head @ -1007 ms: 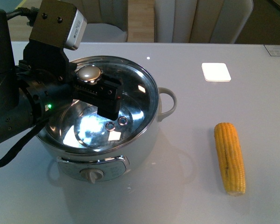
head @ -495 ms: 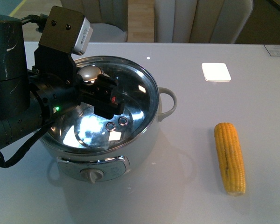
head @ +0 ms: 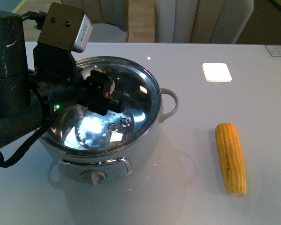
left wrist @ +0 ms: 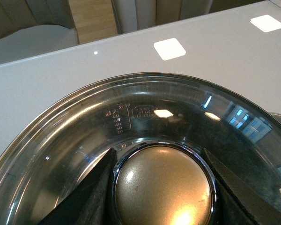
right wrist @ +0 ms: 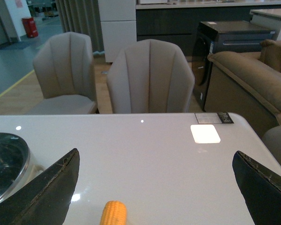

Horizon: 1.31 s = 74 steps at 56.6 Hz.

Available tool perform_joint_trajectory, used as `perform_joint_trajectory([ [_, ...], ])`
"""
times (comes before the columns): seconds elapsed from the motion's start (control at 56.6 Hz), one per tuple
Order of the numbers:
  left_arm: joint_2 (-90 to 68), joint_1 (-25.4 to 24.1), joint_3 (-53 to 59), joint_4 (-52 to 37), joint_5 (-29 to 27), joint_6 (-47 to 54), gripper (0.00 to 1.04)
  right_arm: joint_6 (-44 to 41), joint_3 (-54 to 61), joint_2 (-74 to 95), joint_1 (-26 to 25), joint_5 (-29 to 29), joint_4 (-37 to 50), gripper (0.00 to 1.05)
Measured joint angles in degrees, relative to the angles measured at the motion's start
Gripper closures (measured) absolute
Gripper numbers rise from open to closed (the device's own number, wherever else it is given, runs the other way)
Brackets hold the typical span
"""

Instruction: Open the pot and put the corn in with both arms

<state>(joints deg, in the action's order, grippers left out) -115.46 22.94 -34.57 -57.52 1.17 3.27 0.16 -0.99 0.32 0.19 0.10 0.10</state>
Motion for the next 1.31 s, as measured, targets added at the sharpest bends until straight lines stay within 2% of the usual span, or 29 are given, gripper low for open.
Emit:
perform_joint_trajectory([
  [0.318, 9.8, -1.1, 0.6, 6.3, 0.5, 0.4, 0.6, 0.0, 0.0, 0.0, 0.0, 0.0, 0.0, 0.09],
  [0.636, 21.9, -7.3, 0.8, 11.0, 1.8, 1.1, 0.6, 0.0, 0.0, 0.0, 0.0, 0.0, 0.0, 0.09],
  [0.689, 24.0, -9.9, 1.4, 10.4, 1.8, 1.7, 0.6, 0.0, 0.0, 0.0, 0.0, 0.0, 0.0, 0.09],
  [0.813, 25.7, -19.4, 4.3, 6.5, 1.7, 3.9, 0.6, 0.0, 0.0, 0.0, 0.0, 0.0, 0.0, 0.09],
  [1.007, 20.9, -33.1, 7.0, -1.0, 2.6, 5.2, 0.6, 0.0, 0.0, 0.0, 0.0, 0.0, 0.0, 0.09],
  [1.184, 9.0, -42.0, 7.3, -13.1, 2.5, 6.1, 0.6, 0.0, 0.0, 0.0, 0.0, 0.0, 0.0, 0.09],
  [1.307, -0.2, -45.7, 6.4, -16.9, 3.0, 6.3, 0.6, 0.0, 0.0, 0.0, 0.0, 0.0, 0.0, 0.09],
])
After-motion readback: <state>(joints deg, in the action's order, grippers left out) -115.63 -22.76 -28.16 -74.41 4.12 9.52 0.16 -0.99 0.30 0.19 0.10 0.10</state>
